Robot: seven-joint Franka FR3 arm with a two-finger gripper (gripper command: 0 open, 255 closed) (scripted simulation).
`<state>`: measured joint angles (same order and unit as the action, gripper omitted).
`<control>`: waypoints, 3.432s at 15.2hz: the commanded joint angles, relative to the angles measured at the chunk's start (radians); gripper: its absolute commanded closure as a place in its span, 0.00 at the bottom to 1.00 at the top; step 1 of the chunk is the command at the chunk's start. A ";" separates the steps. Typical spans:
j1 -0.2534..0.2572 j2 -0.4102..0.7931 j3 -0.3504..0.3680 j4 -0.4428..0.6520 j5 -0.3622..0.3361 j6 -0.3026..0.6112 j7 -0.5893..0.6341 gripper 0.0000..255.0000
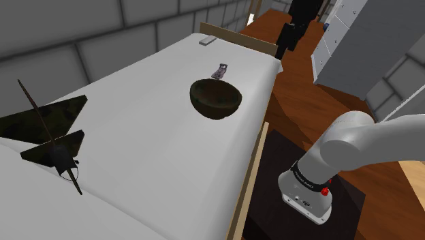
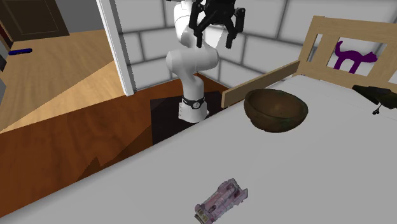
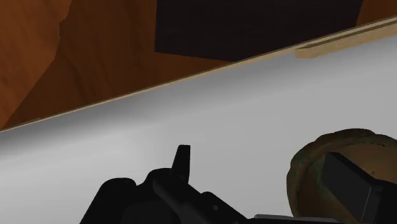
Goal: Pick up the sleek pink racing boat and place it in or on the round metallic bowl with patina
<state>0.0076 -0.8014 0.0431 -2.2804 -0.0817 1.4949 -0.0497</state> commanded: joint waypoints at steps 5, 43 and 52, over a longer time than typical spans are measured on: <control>-0.042 0.106 0.059 -0.012 0.019 0.121 0.161 0.00; -0.251 1.040 0.156 0.414 -0.225 0.586 1.146 0.00; -0.251 1.040 0.156 0.415 -0.225 0.585 1.146 1.00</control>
<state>-0.2438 0.2383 0.1993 -1.8656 -0.3063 2.0802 1.0962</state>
